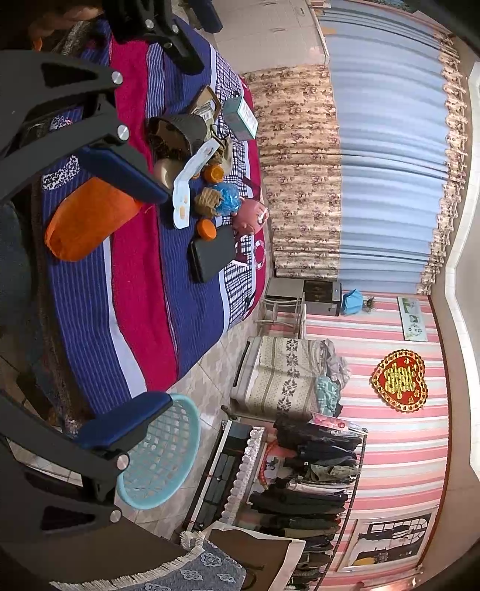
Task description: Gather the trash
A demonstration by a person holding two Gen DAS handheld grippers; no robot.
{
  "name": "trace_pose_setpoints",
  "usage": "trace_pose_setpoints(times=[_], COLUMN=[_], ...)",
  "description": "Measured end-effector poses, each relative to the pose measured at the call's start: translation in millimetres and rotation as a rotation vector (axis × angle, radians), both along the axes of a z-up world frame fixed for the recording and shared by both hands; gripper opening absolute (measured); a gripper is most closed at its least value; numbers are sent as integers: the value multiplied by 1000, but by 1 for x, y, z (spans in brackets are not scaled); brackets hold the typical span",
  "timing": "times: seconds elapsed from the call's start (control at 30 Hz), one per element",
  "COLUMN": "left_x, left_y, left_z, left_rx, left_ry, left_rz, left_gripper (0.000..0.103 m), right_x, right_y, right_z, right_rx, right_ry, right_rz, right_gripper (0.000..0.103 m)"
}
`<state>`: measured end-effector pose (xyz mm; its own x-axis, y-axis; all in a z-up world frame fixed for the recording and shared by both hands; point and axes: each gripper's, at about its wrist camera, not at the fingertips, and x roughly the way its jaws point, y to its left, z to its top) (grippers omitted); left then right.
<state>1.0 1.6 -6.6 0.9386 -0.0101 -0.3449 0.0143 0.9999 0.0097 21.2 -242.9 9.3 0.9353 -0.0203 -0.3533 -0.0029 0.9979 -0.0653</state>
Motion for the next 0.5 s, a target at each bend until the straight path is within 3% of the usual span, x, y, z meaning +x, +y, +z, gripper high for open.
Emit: trace_pose_setpoints(times=[0.5], left_x=[3], left_y=[2], left_z=[0], left_rx=[-8], left_ry=[1], left_rz=[1], left_gripper=[98], right_x=[0], right_y=[0], right_z=[-1], right_rx=[-2], right_ry=[-1], right_rz=[0], right_gripper=[99])
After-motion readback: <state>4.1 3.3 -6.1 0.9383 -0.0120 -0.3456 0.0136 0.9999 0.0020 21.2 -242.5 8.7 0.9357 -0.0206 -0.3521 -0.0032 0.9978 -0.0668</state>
